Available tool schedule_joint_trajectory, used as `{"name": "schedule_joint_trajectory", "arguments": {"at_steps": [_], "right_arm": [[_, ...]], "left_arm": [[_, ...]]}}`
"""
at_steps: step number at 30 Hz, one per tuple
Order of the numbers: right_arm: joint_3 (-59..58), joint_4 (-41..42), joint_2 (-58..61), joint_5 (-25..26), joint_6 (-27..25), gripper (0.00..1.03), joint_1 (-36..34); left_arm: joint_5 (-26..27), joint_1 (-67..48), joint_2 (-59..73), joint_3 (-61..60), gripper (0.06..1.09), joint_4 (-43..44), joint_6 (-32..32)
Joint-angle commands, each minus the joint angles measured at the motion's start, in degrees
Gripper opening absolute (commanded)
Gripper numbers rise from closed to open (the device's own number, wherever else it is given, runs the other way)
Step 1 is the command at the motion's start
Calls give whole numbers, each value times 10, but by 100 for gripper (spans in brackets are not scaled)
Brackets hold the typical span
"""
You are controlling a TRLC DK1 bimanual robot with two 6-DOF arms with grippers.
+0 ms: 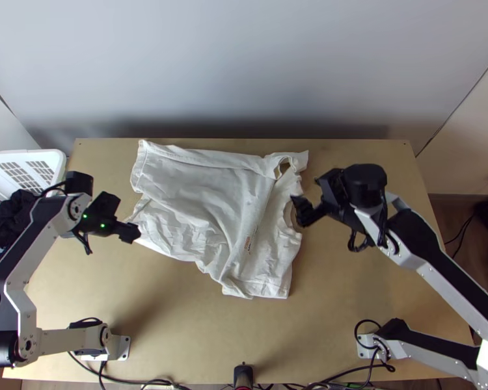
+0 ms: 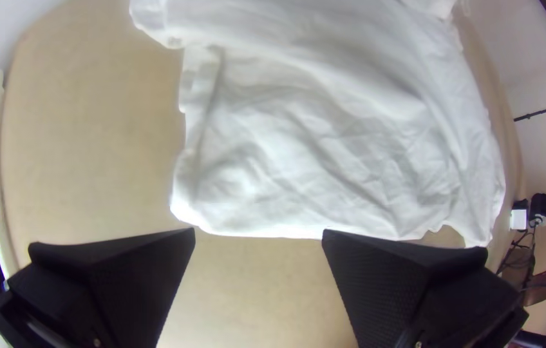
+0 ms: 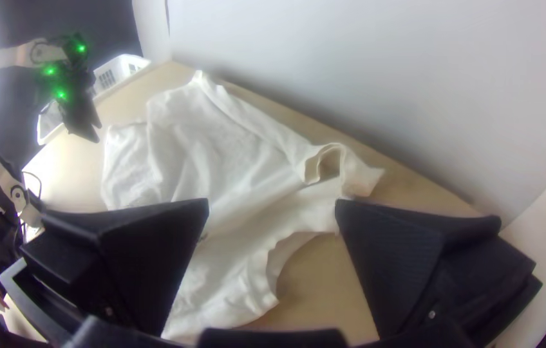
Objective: Fold the t-shirt
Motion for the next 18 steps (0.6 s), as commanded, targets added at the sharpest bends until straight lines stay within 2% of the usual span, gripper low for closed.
{"name": "schedule_joint_trajectory", "arguments": {"at_steps": [1,6,14,16,18], "right_arm": [[-22,-44,-39,-13,2,91,27],[-33,-63,-55,-17,1,91,42],[-57,-64,-67,-25,11,91,59],[-52,-65,-66,-27,9,91,60],[-49,-66,-65,-29,9,91,60]], "left_arm": [[-28,-16,23,-44,102,49,-9],[-48,-15,22,-50,101,86,-16],[-49,-14,63,-53,66,130,-35],[-49,-14,69,-53,60,137,-36],[-49,-14,68,-53,44,144,-38]]}}
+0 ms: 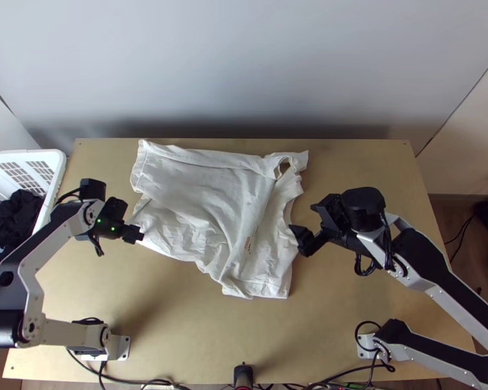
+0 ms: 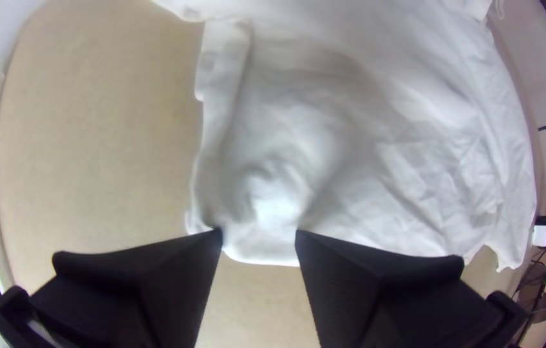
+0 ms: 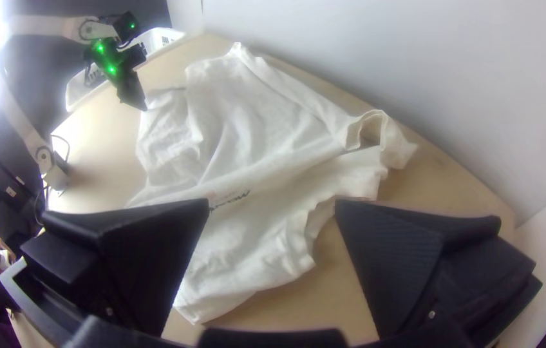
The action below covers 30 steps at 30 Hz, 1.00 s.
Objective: Fold the t-shirt
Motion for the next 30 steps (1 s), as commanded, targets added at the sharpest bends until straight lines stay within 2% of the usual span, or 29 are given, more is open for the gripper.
{"name": "schedule_joint_trajectory", "arguments": {"at_steps": [1,3,6,20,30], "right_arm": [[0,-6,-5,-5,2,91,9],[3,-7,-4,-6,3,91,17],[3,-11,1,-15,4,91,39],[16,-18,112,-63,-3,91,222],[30,17,231,-71,-2,91,262]], "left_arm": [[-2,0,13,-1,30,35,-10],[-5,0,-5,2,9,52,-20],[-4,-1,-23,23,9,53,-35],[-2,-23,-42,146,9,48,-102],[-2,-23,-43,172,9,51,-125]]}}
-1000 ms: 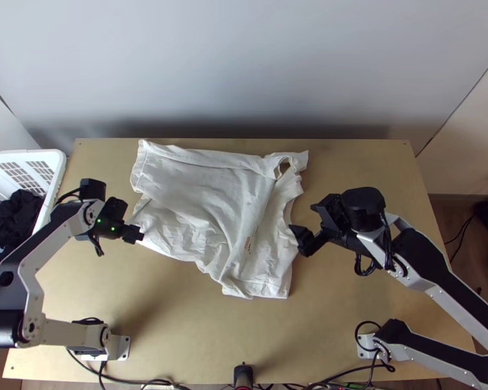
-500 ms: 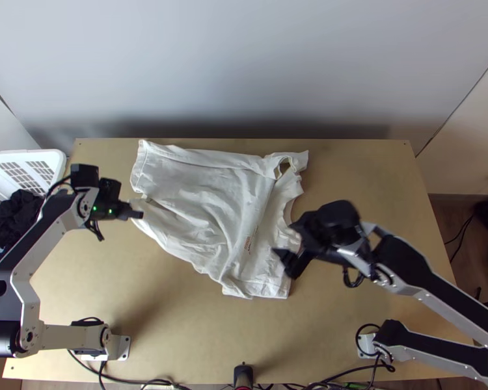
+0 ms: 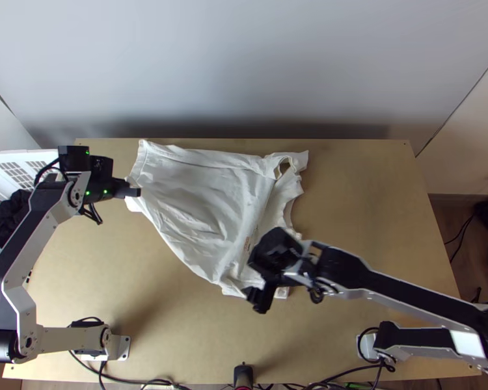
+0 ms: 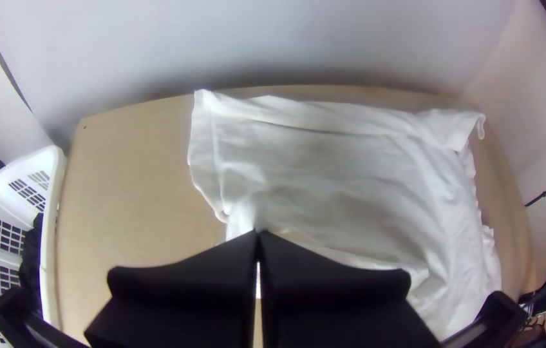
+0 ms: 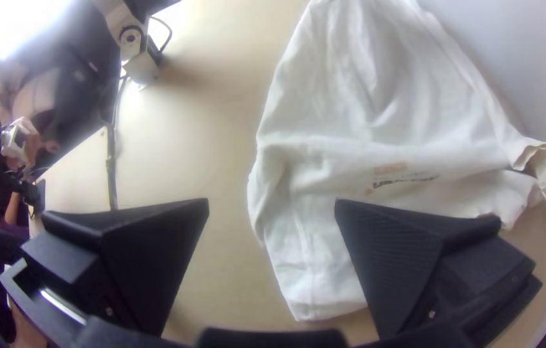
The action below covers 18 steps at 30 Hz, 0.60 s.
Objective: Fold the t-shirt
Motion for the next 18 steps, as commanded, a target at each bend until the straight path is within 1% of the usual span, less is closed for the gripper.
{"name": "schedule_joint_trajectory", "arguments": {"at_steps": [1,9,13,18], "right_arm": [[10,33,84,-7,0,91,28],[12,65,138,-7,11,90,55],[-2,75,146,-6,15,90,52],[-38,108,167,-3,14,90,46]], "left_arm": [[0,-1,-2,21,9,2,-17],[0,-1,-8,28,9,4,-28],[0,0,-14,31,9,1,-27],[0,0,-18,31,9,-3,-27]]}}
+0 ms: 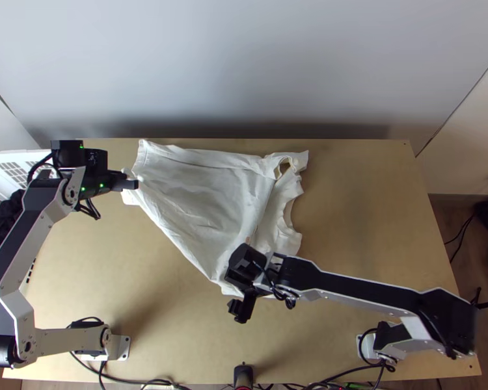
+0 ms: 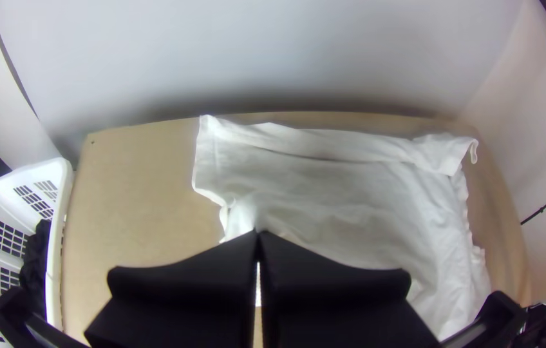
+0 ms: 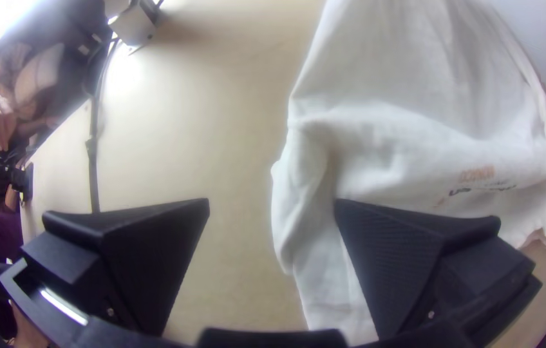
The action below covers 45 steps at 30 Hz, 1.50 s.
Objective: Fold the t-shirt
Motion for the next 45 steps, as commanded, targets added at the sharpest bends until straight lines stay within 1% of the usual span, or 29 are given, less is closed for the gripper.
{"name": "schedule_joint_trajectory", "arguments": {"at_steps": [1,4,5,9,10,12,13,17,21,28,33,37,41,45], "right_arm": [[-34,39,38,6,2,89,-1],[-36,62,59,12,2,80,-7],[-35,69,66,15,1,75,-11],[-35,100,83,40,-2,48,-35],[-36,106,83,48,-3,39,-43],[-37,111,75,59,-3,13,-61],[-38,111,66,59,-3,2,-71],[-53,86,-1,61,0,3,-116],[-53,30,-83,61,-4,3,-165],[-10,-64,-197,61,-25,3,-219],[3,-138,-259,61,-42,3,-225],[5,-194,-300,61,-43,3,-222],[17,-251,-325,59,-45,3,-209],[32,-316,-341,53,-47,3,-181]], "left_arm": [[1,1,-7,1,9,-4,-1],[1,1,-9,0,9,-5,-1],[1,1,-11,-1,9,-8,-1],[1,6,-19,-5,9,-14,1],[2,6,-22,-6,9,-15,2],[2,10,-29,-11,9,-19,5],[3,13,-32,-13,9,-21,5],[9,20,-54,-22,9,-34,10],[29,18,-90,-38,9,-57,10],[57,-3,-174,-51,9,-122,12],[65,-31,-223,-51,9,-176,31],[64,-57,-254,-48,9,-214,36],[65,-70,-277,-35,9,-248,36],[66,-79,-300,-29,9,-285,34]]}}
